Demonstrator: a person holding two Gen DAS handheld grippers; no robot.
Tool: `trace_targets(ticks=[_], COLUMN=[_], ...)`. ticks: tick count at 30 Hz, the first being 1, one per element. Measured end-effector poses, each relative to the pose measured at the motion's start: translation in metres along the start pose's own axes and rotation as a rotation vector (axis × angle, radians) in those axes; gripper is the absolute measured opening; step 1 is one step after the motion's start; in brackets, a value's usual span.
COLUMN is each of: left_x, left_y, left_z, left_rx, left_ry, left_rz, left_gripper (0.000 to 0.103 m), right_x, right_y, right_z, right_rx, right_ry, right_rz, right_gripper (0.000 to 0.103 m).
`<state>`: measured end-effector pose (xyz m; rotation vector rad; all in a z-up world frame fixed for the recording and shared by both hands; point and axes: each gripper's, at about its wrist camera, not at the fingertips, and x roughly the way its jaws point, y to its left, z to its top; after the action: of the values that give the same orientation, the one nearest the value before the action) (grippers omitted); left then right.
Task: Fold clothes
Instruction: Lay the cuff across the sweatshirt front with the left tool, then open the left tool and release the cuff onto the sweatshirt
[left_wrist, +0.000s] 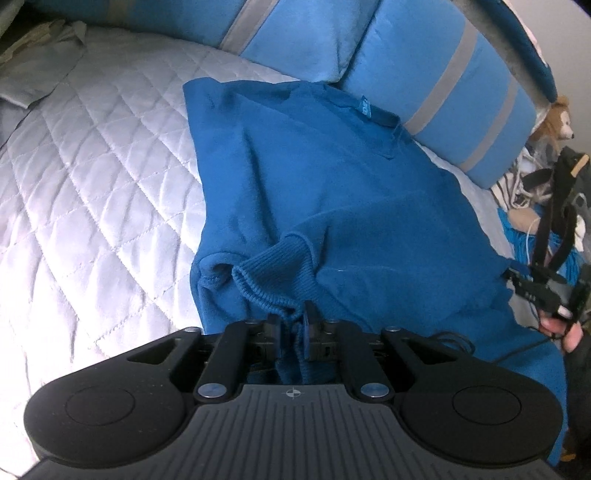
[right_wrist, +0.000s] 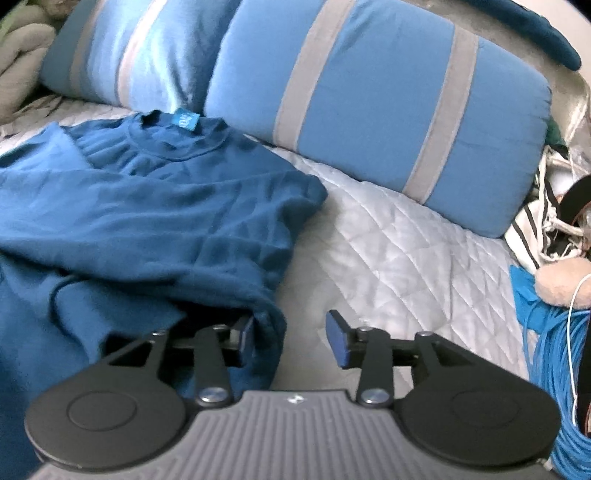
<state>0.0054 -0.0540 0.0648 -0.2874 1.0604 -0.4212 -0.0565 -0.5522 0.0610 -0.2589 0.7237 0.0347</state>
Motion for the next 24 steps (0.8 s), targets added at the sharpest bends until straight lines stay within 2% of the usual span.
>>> trace_targets(ticks=[4,7,11,16,19,21,23,24], left_x=[-0.010,-0.024,-0.049,-0.079,-0.095,-0.105,-0.115,-0.121], left_y=[0.001,0.000,-0.001,-0.009,-0.020,-0.030,-0.041,-0.048], left_z=[-0.001,-0.004,-0.007,-0.009,-0.009,-0.010,-0.011,-0.011], left_rx=[-0.011,-0.003,0.000,-0.009,-0.002,0.009,0.031,0.044], left_ry=[-0.006,-0.028,-0.081,-0.168,-0.214,-0.243,-0.274,-0.292], left_rz=[0.003,-0.004,-0.006,-0.018,-0.024,-0.026,-0.025,-0.026], left_gripper=[0.028,0.033,0.038,0.045,0.048,0.055,0.060,0.062], right_x=[-0.020,-0.040,-0.060,-0.064,-0.059,-0.057,-0.058,-0.061], right_y=[-0.003,-0.006,-0.009,-0.003,0.005,0.010,0.012,0.011], right_z=[-0.004,-0.004,-0.001,0.005,0.010,0.013,0.016,0.017], right_rx=[-0.040,-0.038,-0.015,0.021,0.013,0.007,0.003,0.003], right_ry=[-0.026,-0.055,-0.078,-0.075,-0.068,-0.064,-0.062,-0.067], right_rz=[0.037,0.109,0.238,0.373,0.384,0.372,0.353,0.341], right_gripper=[0.068,0.070,0.070,0.060,0.060,0.061,0.065,0.071])
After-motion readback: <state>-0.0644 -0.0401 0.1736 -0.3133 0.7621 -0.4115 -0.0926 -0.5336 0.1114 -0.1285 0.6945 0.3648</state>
